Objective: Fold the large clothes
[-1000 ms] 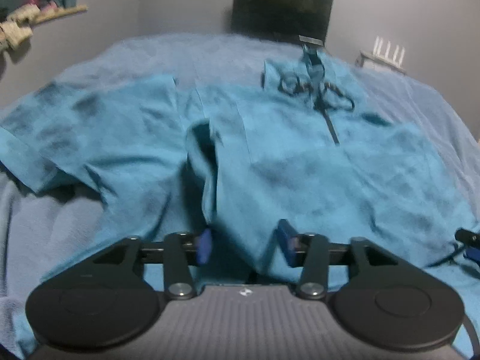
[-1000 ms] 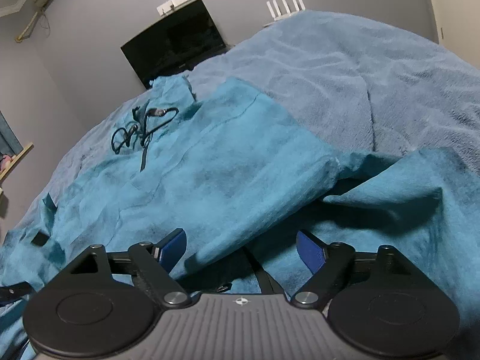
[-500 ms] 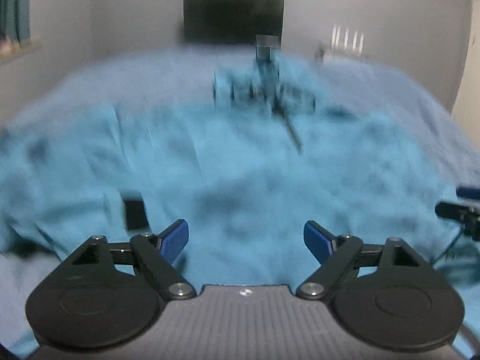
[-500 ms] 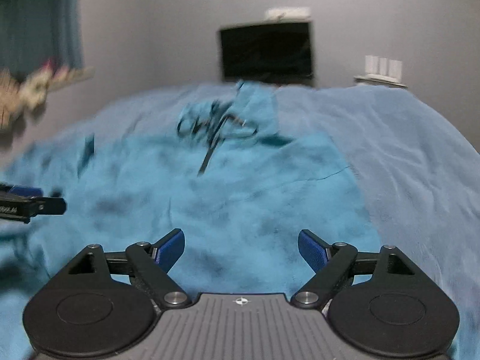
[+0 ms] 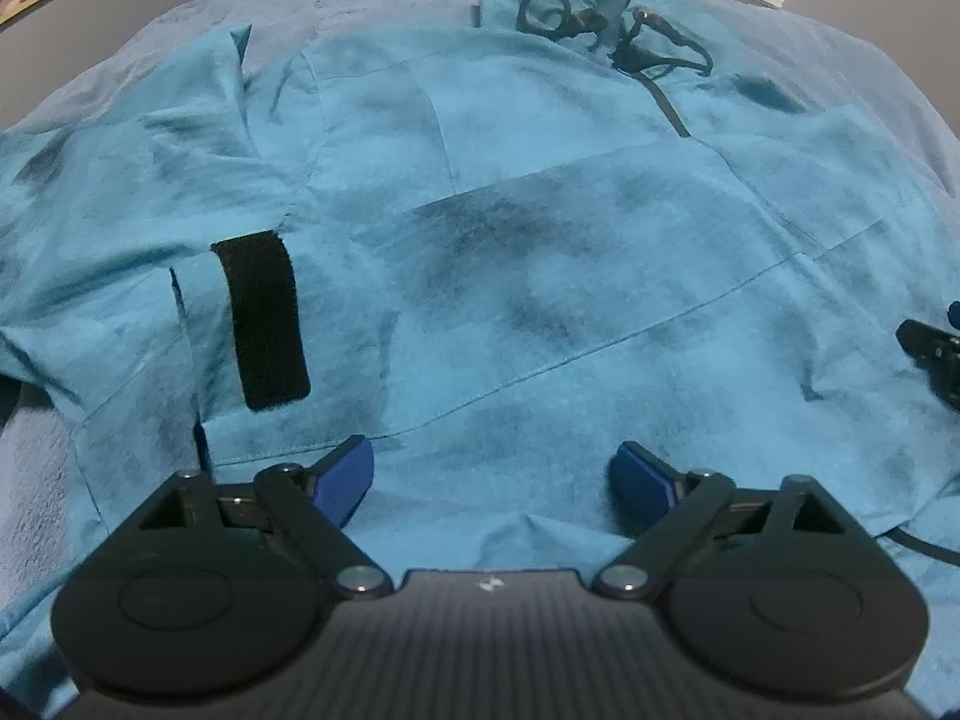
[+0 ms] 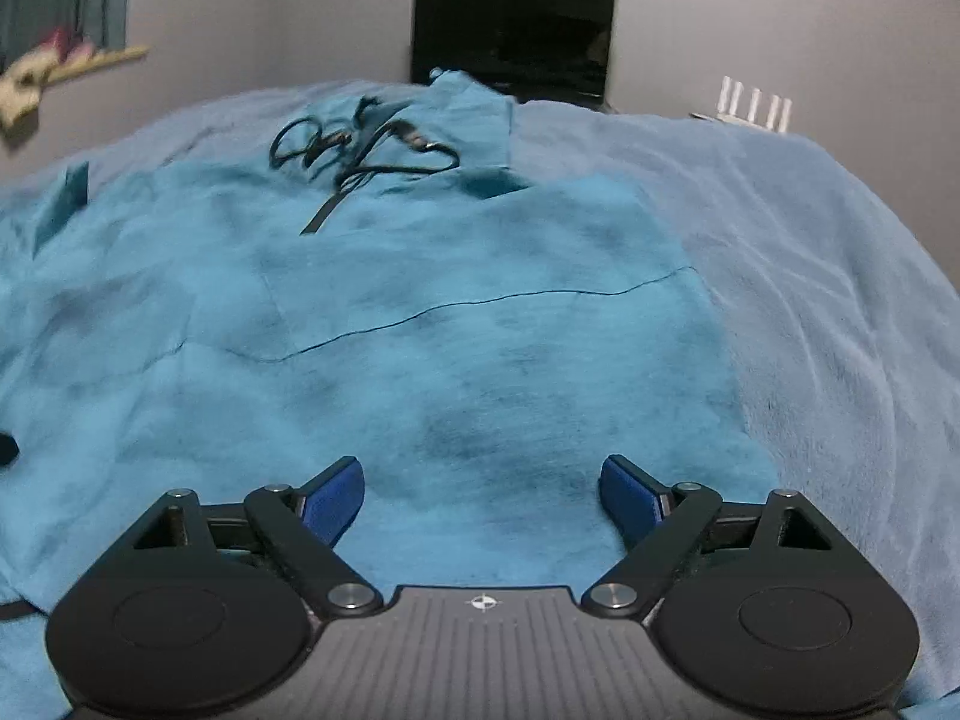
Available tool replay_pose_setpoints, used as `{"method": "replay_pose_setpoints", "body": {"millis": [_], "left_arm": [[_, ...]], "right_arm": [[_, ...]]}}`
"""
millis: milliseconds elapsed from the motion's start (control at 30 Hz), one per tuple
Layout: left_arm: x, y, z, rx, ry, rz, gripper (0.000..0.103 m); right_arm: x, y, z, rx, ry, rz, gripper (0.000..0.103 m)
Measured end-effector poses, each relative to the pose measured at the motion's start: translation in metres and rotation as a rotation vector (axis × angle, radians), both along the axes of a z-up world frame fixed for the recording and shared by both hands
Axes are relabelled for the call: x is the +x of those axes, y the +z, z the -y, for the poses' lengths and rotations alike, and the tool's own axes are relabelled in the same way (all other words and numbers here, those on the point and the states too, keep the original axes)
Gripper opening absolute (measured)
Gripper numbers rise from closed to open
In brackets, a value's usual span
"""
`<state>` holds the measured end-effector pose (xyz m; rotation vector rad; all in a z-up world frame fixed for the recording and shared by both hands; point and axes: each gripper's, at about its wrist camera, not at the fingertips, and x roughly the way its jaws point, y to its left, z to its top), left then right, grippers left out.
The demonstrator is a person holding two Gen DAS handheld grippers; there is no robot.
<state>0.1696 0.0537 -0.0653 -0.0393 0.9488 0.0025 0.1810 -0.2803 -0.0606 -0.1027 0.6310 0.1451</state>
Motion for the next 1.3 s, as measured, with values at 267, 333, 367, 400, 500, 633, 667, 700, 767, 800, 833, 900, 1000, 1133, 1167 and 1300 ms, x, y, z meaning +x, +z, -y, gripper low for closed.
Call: {"method": "replay_pose_setpoints", "body": {"millis": [267, 333, 367, 400, 500, 633, 667, 700, 767, 800, 833, 900, 1000, 1133, 1167, 1300], "left_arm": [[-0.009, 0.003, 0.005, 0.029, -0.009, 0.005, 0.092], [-0.011, 0.005, 0.004, 0.026, -0.009, 0.008, 0.092], [-0.012, 0.005, 0.004, 0.024, -0.009, 0.01, 0.092], [-0.013, 0.006, 0.004, 0.022, -0.01, 0.012, 0.093], [-0.018, 0.01, 0.004, 0.021, -0.015, 0.025, 0.093], [-0.03, 0.029, 0.005, 0.045, -0.037, 0.079, 0.093], [-0.034, 0.04, 0.003, 0.054, -0.044, 0.11, 0.093], [-0.038, 0.052, -0.001, 0.053, -0.045, 0.147, 0.093], [-0.048, 0.082, -0.017, 0.013, -0.033, 0.239, 0.093], [-0.052, 0.096, -0.028, -0.011, -0.019, 0.276, 0.094], [-0.056, 0.113, -0.044, -0.033, 0.01, 0.323, 0.097], [-0.061, 0.135, -0.077, -0.036, 0.079, 0.398, 0.102], [-0.057, 0.149, -0.134, 0.028, 0.204, 0.434, 0.102], [-0.052, 0.135, -0.213, 0.08, 0.383, 0.409, 0.102], [-0.051, 0.126, -0.233, 0.094, 0.429, 0.391, 0.102], [-0.049, 0.092, -0.294, 0.115, 0.572, 0.331, 0.102]], "right_arm": [[-0.035, 0.027, 0.014, 0.034, -0.064, 0.16, 0.095], [-0.049, 0.048, 0.02, 0.064, -0.109, 0.208, 0.101], [-0.058, 0.061, 0.024, 0.116, -0.122, 0.221, 0.101], [-0.067, 0.071, 0.027, 0.162, -0.118, 0.233, 0.102], [-0.091, 0.101, 0.03, 0.264, -0.109, 0.271, 0.103], [-0.107, 0.103, 0.012, 0.325, -0.083, 0.204, 0.103], [-0.107, 0.098, 0.005, 0.335, -0.067, 0.176, 0.103], [-0.108, 0.09, -0.004, 0.34, -0.046, 0.145, 0.103], [-0.109, 0.077, -0.022, 0.32, -0.011, 0.096, 0.103], [-0.11, 0.07, -0.032, 0.302, 0.013, 0.073, 0.103], [-0.112, 0.065, -0.043, 0.281, 0.039, 0.058, 0.103], [-0.116, 0.059, -0.065, 0.23, 0.091, 0.047, 0.103], [-0.123, 0.054, -0.09, 0.147, 0.153, 0.076, 0.103], [-0.13, 0.049, -0.098, 0.117, 0.176, 0.083, 0.103], [-0.128, 0.047, -0.098, 0.123, 0.167, 0.075, 0.103], [-0.12, 0.031, -0.089, 0.167, 0.113, 0.022, 0.103]]}}
